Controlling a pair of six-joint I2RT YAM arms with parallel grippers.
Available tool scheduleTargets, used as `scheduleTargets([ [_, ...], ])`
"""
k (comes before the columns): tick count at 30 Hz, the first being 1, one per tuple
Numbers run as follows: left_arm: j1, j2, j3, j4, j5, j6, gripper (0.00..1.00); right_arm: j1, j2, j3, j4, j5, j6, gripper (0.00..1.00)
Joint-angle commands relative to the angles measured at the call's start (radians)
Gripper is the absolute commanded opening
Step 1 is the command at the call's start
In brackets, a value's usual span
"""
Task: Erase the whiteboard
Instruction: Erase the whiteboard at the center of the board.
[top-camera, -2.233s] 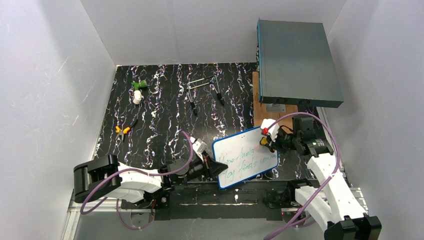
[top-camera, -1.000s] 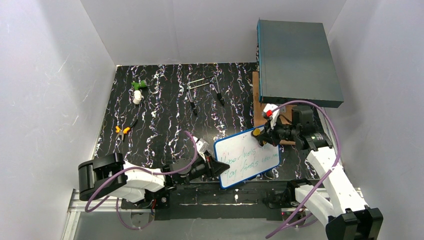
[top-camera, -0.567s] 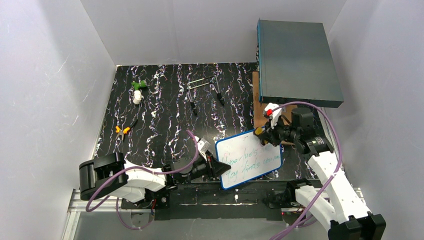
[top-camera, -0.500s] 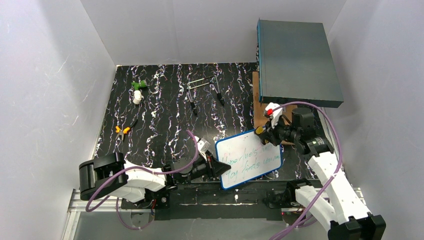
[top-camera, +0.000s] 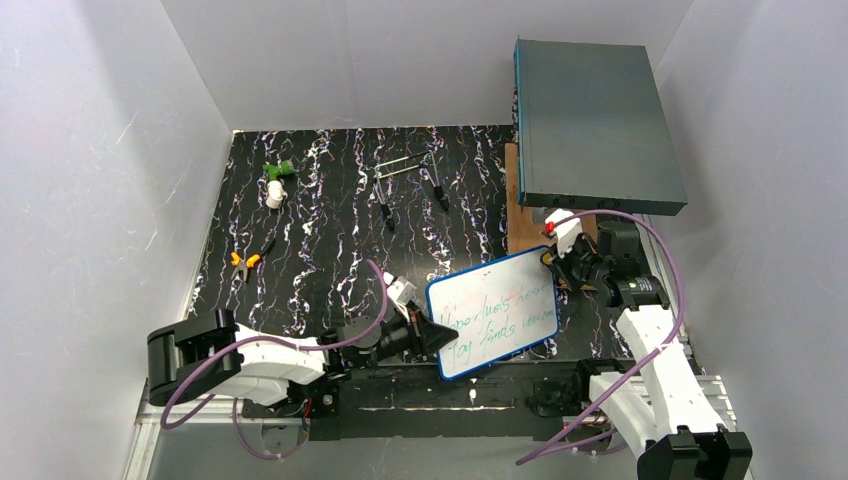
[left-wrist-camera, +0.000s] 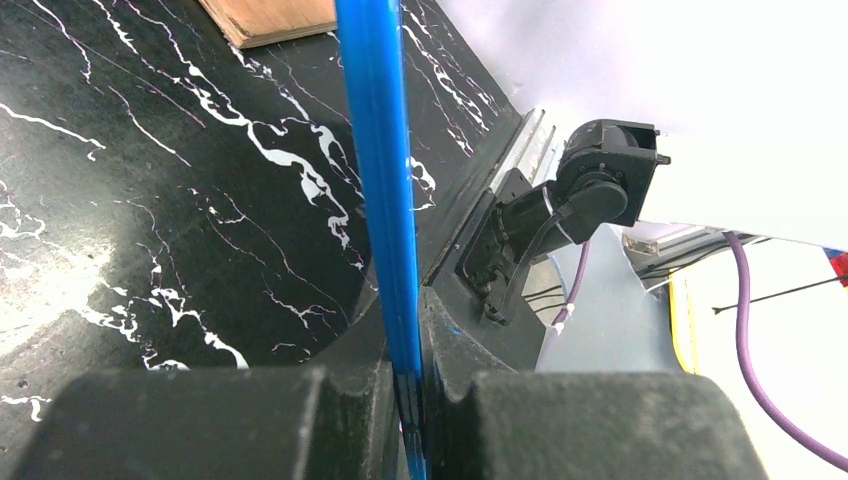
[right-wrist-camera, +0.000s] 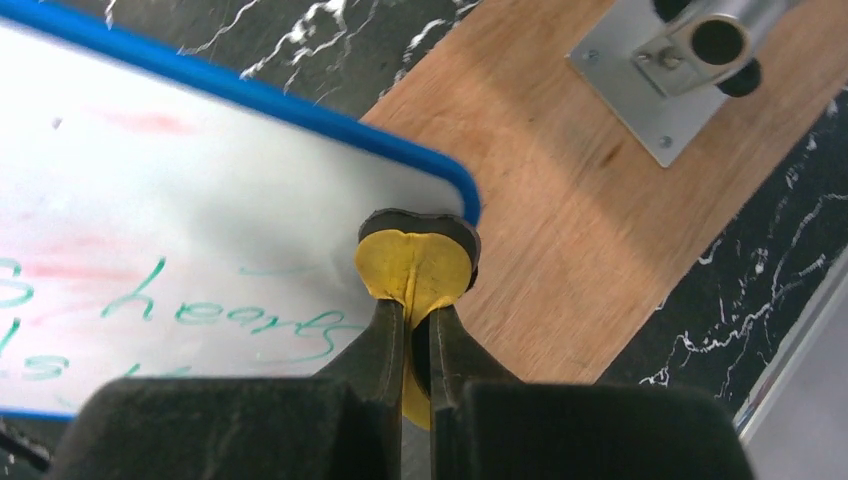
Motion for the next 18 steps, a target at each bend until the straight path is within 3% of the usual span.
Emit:
scheduleTargets([
  [1, -0.019, -0.022, -0.002, 0.097, 0.090, 0.083, 0.00, -0.002, -0.005, -0.046, -0.222, -0.166, -0.232, 0.01],
  [7, -0.019, 0.000, 0.000, 0.118, 0.097, 0.080, 0.00, 0.001, -0.046, -0.078, -0.319, -0.264, -0.381, 0.01],
  [18, -0.019, 0.002, 0.010, 0.108, 0.115, 0.076, 0.00, -0.005, 0.045, 0.081, -0.053, -0.041, -0.129, 0.01],
])
